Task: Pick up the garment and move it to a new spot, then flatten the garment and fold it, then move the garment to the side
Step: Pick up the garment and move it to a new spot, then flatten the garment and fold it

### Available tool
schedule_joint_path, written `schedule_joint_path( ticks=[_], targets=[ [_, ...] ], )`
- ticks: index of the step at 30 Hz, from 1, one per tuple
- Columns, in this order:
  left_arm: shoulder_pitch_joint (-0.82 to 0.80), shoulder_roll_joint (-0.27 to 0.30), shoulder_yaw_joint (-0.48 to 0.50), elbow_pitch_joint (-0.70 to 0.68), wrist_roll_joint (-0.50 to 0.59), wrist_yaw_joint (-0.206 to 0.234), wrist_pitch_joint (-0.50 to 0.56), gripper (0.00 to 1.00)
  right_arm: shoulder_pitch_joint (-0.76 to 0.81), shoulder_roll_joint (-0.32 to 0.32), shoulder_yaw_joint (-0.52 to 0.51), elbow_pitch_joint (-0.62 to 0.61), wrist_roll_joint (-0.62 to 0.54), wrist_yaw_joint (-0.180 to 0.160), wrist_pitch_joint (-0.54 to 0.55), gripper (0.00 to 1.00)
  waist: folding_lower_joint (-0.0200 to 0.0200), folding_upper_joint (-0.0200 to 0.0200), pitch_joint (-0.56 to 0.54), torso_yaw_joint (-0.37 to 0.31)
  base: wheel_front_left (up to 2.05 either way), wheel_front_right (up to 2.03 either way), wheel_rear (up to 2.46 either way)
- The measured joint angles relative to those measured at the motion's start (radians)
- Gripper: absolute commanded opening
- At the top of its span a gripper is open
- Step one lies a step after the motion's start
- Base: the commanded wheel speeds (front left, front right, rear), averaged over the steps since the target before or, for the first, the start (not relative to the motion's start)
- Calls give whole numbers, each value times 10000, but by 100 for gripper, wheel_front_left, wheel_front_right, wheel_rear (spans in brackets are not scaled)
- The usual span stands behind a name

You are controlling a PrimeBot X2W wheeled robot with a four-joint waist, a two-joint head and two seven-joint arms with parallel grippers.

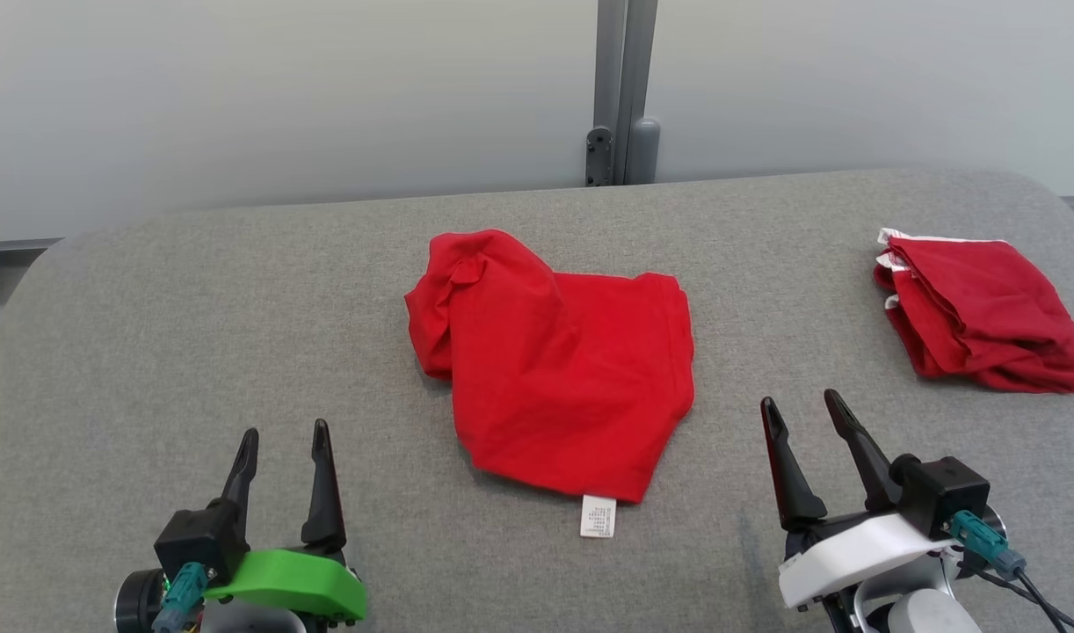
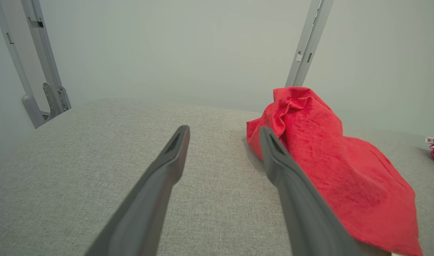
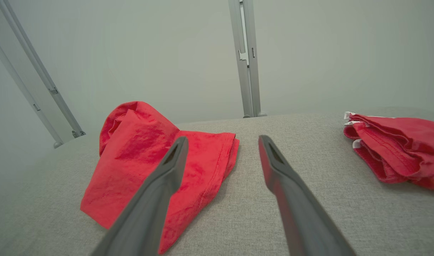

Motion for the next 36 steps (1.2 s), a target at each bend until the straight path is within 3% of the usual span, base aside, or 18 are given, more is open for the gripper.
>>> schedule_joint_path(
  ticks=[16,24,30,36],
  targets=[
    [-16,-173,38,151,253,-196,2,100,-105,-2,497,917,-33,0,113,100,0,0,202,316,0,0,0],
    [-218,-313,-10,140,320,-268,0,100,-892,13,1971,3016,-88,2,311,100,1,0,584,783,0,0,0],
    [-396,-393,0,184,334,-345,2,100,-1874,8,1965,4798,-863,2,174,100,0,0,902,1282,0,0,0],
    [-423,-474,75,217,345,-366,2,100,-2491,10,1891,5793,-1043,0,-19,100,1,0,1156,1752,0,0,0]
  ],
)
